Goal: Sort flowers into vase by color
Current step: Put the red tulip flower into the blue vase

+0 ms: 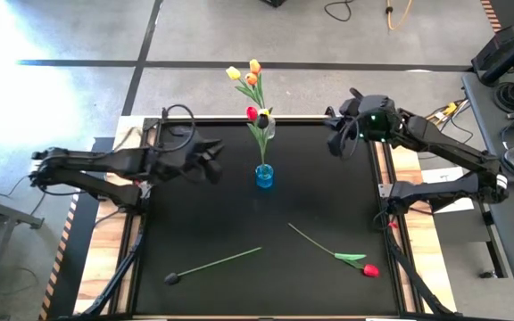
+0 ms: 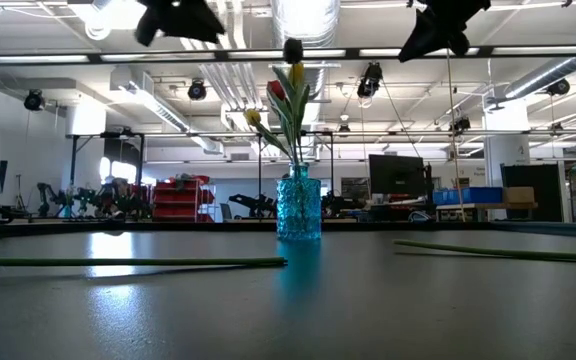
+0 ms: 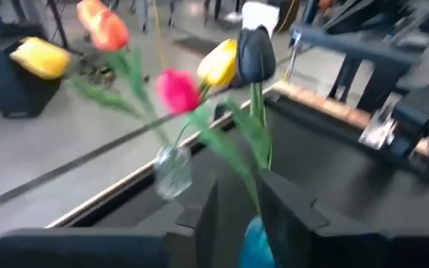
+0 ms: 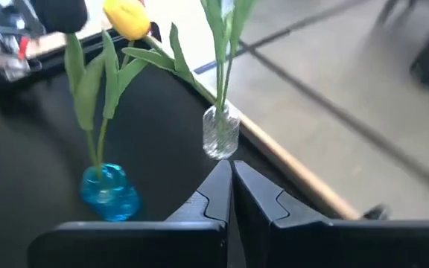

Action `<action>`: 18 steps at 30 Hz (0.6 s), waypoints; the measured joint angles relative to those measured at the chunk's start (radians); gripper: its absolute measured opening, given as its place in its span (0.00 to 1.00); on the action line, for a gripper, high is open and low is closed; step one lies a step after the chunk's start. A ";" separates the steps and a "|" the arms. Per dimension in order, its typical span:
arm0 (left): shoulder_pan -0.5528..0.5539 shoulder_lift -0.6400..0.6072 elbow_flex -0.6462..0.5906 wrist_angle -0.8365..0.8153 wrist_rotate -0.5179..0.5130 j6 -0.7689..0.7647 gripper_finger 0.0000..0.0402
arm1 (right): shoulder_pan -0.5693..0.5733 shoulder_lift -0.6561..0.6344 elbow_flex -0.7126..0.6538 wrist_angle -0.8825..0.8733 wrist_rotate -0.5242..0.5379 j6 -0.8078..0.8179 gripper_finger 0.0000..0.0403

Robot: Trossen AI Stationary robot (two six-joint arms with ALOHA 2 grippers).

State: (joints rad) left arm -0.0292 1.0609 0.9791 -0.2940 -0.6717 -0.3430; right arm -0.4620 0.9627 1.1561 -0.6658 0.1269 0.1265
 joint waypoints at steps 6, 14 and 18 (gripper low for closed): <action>0.005 -0.167 -0.026 -0.188 0.042 0.010 0.02 | 0.112 0.013 0.000 -0.050 0.017 0.351 0.02; 0.038 -0.428 -0.169 -0.166 0.169 0.011 0.00 | 0.420 0.142 0.001 -0.065 0.176 0.830 0.02; 0.048 -0.536 -0.209 -0.167 0.210 0.021 0.00 | 0.555 0.247 0.001 -0.063 0.231 1.112 0.02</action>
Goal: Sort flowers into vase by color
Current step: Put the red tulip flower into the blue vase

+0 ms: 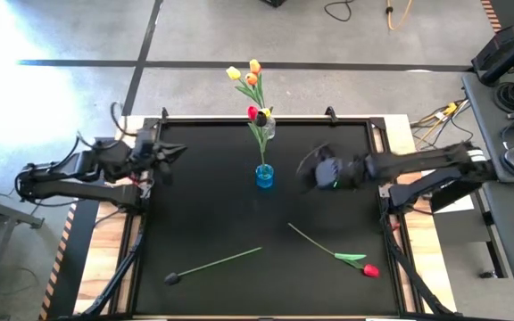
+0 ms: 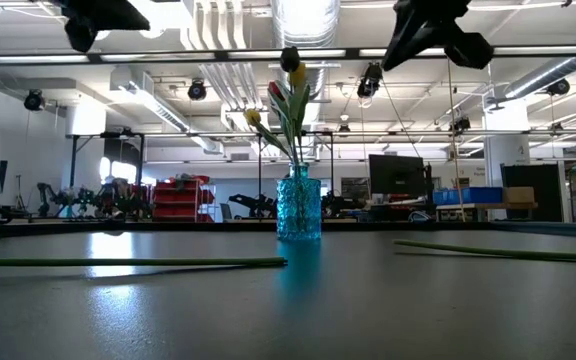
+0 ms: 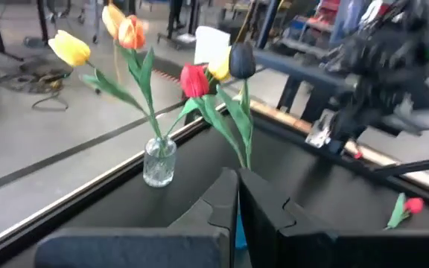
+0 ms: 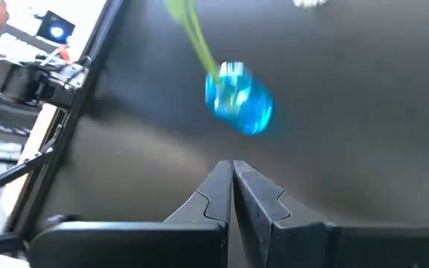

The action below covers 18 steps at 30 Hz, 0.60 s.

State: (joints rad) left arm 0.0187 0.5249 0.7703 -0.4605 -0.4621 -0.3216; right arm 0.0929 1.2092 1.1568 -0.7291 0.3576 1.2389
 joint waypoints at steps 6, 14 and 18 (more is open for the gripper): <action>0.001 -0.092 0.002 -0.010 0.002 0.060 0.00 | 0.162 0.144 0.000 0.002 0.013 0.427 0.02; 0.001 -0.126 0.020 -0.081 0.003 0.117 0.00 | 0.300 0.317 0.141 -0.229 -0.087 0.763 0.02; 0.001 -0.128 0.020 -0.124 0.002 0.149 0.00 | 0.333 0.397 0.270 -0.527 -0.287 0.681 0.03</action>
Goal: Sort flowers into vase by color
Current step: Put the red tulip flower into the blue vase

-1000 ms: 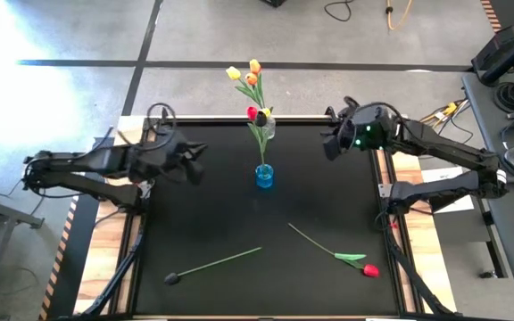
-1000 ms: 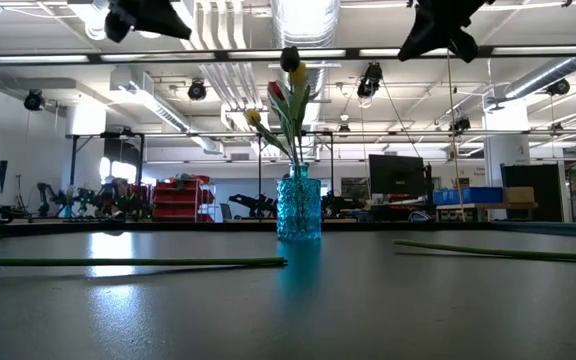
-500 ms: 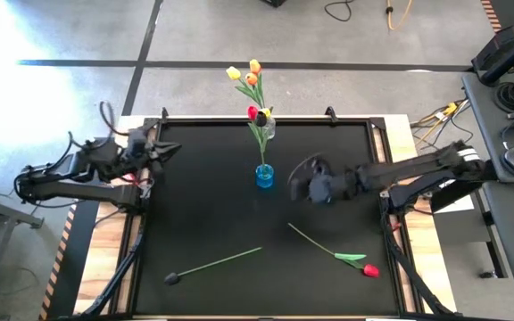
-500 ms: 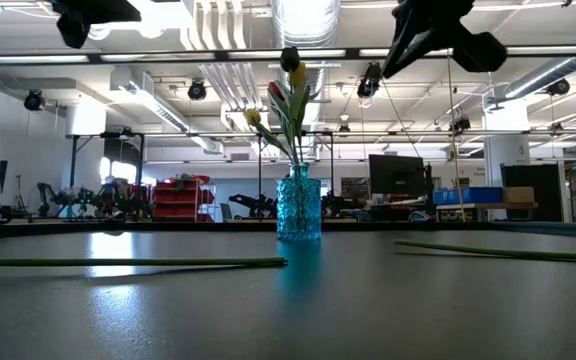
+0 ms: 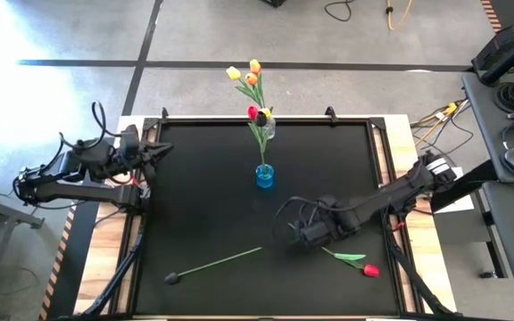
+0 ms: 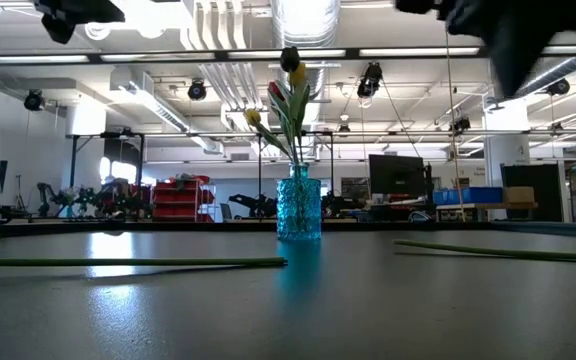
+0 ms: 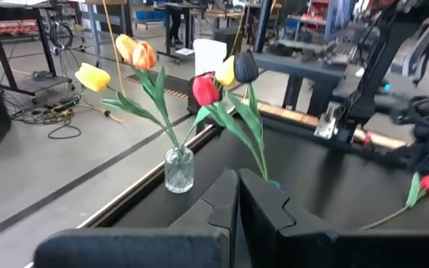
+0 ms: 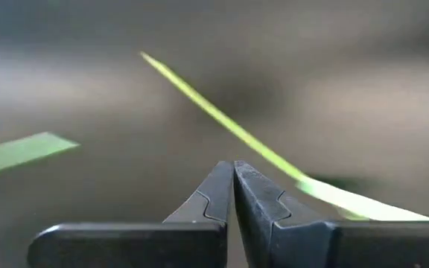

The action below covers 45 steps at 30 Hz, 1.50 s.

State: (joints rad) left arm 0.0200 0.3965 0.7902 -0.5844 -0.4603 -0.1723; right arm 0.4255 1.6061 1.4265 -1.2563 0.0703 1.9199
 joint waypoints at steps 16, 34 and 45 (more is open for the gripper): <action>0.000 -0.078 -0.001 -0.043 0.000 0.022 0.00 | 0.029 0.065 -0.110 0.013 -0.337 -0.799 0.29; 0.000 -0.091 0.000 -0.085 0.000 0.002 0.00 | 0.157 0.058 -0.339 0.263 -0.444 -0.760 0.26; 0.000 -0.085 0.000 -0.093 -0.001 -0.010 0.00 | 0.155 0.057 -0.358 0.345 -0.505 -0.794 0.03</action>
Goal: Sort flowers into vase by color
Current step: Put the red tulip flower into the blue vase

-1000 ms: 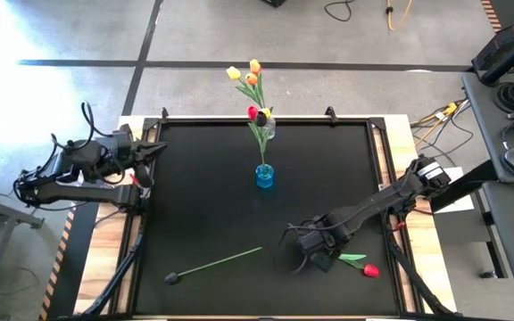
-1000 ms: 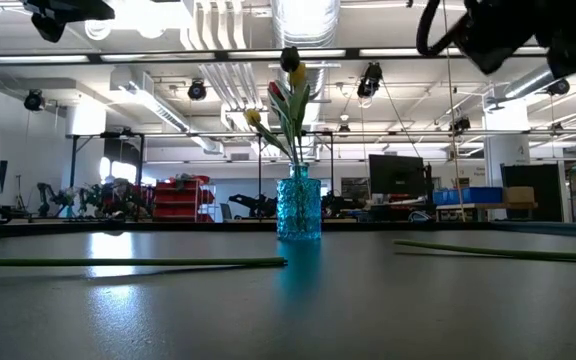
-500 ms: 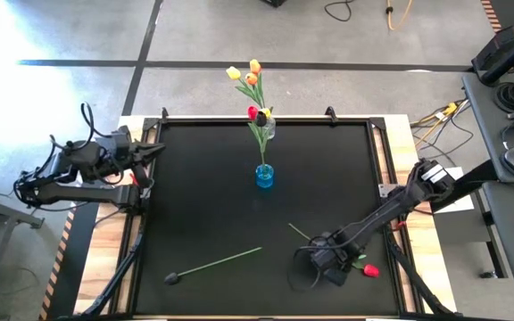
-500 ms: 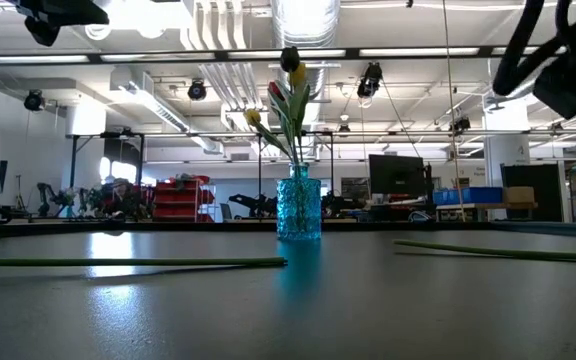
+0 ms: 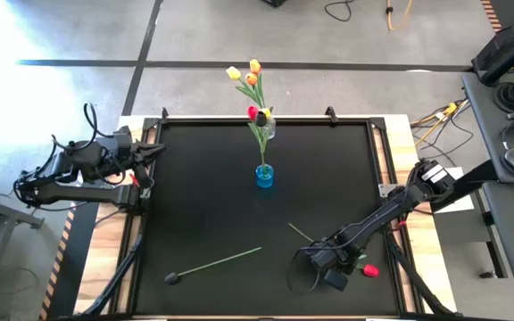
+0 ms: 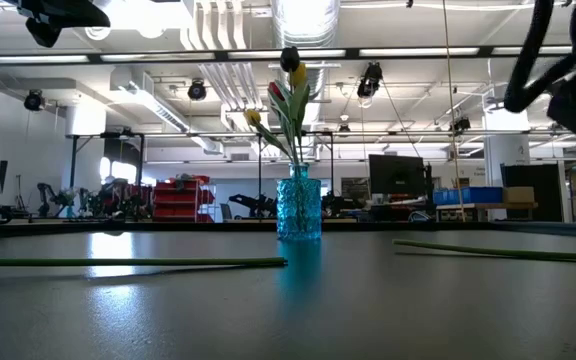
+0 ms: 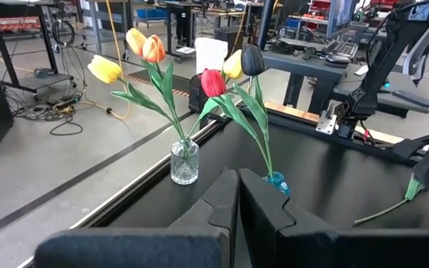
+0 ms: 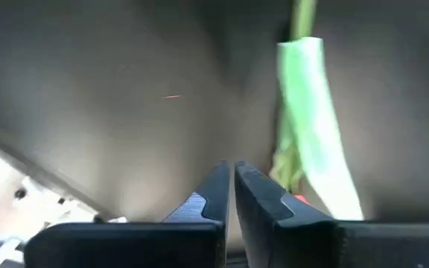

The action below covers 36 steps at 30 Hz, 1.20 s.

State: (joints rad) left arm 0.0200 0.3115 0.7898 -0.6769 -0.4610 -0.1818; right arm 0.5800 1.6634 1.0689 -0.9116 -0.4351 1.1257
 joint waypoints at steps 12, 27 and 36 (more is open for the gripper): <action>0.000 0.033 0.000 0.003 -0.001 0.020 0.00 | -0.046 -0.001 0.310 -0.248 0.114 -0.087 0.02; 0.000 0.039 0.000 0.002 0.034 0.010 0.00 | -0.132 0.064 0.386 -0.282 0.285 -0.210 0.17; 0.000 0.038 0.015 -0.005 0.035 0.014 0.00 | -0.071 0.174 0.362 -0.305 0.275 -0.264 0.40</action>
State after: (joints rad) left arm 0.0200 0.3492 0.8053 -0.6817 -0.4257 -0.1676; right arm 0.5092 1.8372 1.4308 -1.2169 -0.1598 0.8612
